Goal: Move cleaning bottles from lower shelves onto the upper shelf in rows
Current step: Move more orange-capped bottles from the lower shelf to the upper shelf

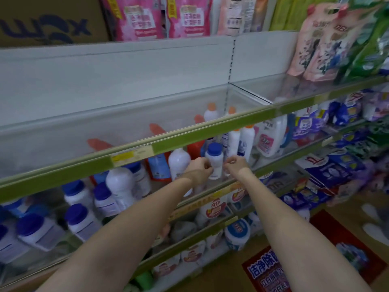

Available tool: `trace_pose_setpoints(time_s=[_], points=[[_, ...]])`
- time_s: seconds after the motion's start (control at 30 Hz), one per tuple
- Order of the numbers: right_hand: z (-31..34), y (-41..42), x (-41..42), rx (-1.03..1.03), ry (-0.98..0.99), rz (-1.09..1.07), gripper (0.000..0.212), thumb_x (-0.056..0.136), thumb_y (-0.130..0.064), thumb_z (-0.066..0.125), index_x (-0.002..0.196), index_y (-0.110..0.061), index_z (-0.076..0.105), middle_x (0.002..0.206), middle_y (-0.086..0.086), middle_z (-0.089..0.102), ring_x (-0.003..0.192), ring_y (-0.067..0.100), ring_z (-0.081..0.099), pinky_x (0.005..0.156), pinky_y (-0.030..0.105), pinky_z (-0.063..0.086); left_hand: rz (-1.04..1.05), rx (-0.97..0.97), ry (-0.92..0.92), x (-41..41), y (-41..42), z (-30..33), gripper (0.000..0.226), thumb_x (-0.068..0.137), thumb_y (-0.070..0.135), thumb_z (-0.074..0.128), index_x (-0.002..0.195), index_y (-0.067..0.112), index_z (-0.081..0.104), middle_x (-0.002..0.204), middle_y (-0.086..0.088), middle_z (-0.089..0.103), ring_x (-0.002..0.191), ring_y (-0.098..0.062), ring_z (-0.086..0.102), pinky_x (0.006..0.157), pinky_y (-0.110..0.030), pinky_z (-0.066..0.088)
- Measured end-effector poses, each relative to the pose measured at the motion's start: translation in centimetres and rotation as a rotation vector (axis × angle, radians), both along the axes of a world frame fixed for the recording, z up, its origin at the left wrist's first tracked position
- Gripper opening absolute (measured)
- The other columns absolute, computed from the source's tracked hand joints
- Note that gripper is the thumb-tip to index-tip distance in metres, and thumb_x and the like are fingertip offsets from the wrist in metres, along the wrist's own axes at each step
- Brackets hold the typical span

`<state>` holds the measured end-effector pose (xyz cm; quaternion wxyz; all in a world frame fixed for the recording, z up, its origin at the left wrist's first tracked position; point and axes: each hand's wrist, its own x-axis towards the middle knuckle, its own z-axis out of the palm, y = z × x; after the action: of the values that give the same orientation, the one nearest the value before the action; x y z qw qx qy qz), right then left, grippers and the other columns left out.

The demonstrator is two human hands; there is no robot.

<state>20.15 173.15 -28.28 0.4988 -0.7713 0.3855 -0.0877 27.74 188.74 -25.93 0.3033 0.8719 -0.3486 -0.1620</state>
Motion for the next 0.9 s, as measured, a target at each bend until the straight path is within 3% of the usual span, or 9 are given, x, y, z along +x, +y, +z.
trace_pose_setpoints(time_s=[0.07,0.17,0.33,0.53,0.6,0.67,0.83,0.9], points=[[-0.8,-3.1,-0.4,-0.001,-0.03,-0.053,0.011,0.091,-0.011,0.065,0.083,-0.018,0.062,0.097,0.011,0.069,0.098,0.034,0.067,0.088,0.046,0.057,0.043,-0.064,0.041,-0.4,-3.1,-0.1,0.014,0.095,0.016,0.059,0.097,0.006,0.069,0.098,-0.011,0.071,0.091,-0.026,0.064,0.079,-0.031,0.049],[-0.8,-6.0,-1.5,-0.008,-0.084,-0.106,0.003,0.093,-0.011,0.065,0.093,-0.01,0.063,0.096,0.012,0.067,0.098,0.035,0.065,0.084,0.039,0.051,0.032,-0.094,0.094,-0.6,-6.9,-0.2,0.011,0.098,0.017,0.058,0.099,0.009,0.066,0.093,-0.007,0.065,0.092,-0.026,0.062,0.075,-0.027,0.044],[-1.0,-9.5,-2.1,-0.006,-0.139,-0.113,0.021,0.092,-0.014,0.071,0.109,-0.009,0.058,0.105,0.005,0.063,0.101,0.026,0.061,0.086,0.031,0.046,0.012,-0.029,0.091,-1.3,-11.9,-1.1,0.022,0.098,0.017,0.059,0.115,0.007,0.068,0.111,-0.012,0.07,0.104,-0.027,0.063,0.084,-0.03,0.046],[-1.0,-11.1,-0.1,-0.036,-0.136,-0.037,0.045,0.082,-0.026,0.082,0.119,-0.016,0.057,0.118,0.005,0.067,0.107,0.026,0.063,0.096,0.046,0.052,0.068,0.061,0.053,-1.4,-14.5,-2.6,0.012,0.096,0.014,0.054,0.09,0.011,0.064,0.087,-0.01,0.066,0.082,-0.027,0.059,0.069,-0.032,0.043],[-0.8,-10.9,0.3,-0.042,-0.139,-0.012,0.043,0.083,-0.028,0.081,0.119,-0.016,0.06,0.117,0.003,0.068,0.106,0.026,0.064,0.095,0.044,0.052,0.103,0.071,0.024,-1.5,-14.8,-2.6,0.024,0.097,0.015,0.052,0.074,0.015,0.054,0.073,-0.005,0.058,0.075,-0.028,0.057,0.065,-0.033,0.042],[-0.6,-10.7,0.5,-0.047,-0.153,-0.008,0.039,0.084,-0.028,0.081,0.115,-0.016,0.062,0.112,0.001,0.069,0.104,0.024,0.064,0.093,0.041,0.052,0.13,0.08,0.001,-1.6,-15.1,-2.6,0.028,0.097,0.015,0.051,0.07,0.018,0.049,0.072,-0.006,0.057,0.075,-0.029,0.057,0.065,-0.035,0.044],[-0.2,-10.9,0.0,-0.038,-0.153,0.027,0.046,0.086,-0.023,0.08,0.125,-0.011,0.059,0.123,0.008,0.068,0.112,0.029,0.063,0.099,0.047,0.052,0.145,0.11,0.003,-1.5,-15.1,-2.7,0.003,0.096,0.017,0.053,0.096,0.015,0.055,0.09,-0.006,0.059,0.084,-0.026,0.056,0.073,-0.034,0.045],[-0.3,-10.8,-0.6,-0.036,-0.149,0.03,0.047,0.086,-0.024,0.08,0.126,-0.011,0.058,0.127,0.008,0.067,0.115,0.03,0.063,0.101,0.05,0.051,0.128,0.121,0.017,-1.6,-14.8,-3.0,0.014,0.095,0.014,0.053,0.108,0.012,0.057,0.094,-0.005,0.057,0.09,-0.025,0.056,0.079,-0.033,0.046]])
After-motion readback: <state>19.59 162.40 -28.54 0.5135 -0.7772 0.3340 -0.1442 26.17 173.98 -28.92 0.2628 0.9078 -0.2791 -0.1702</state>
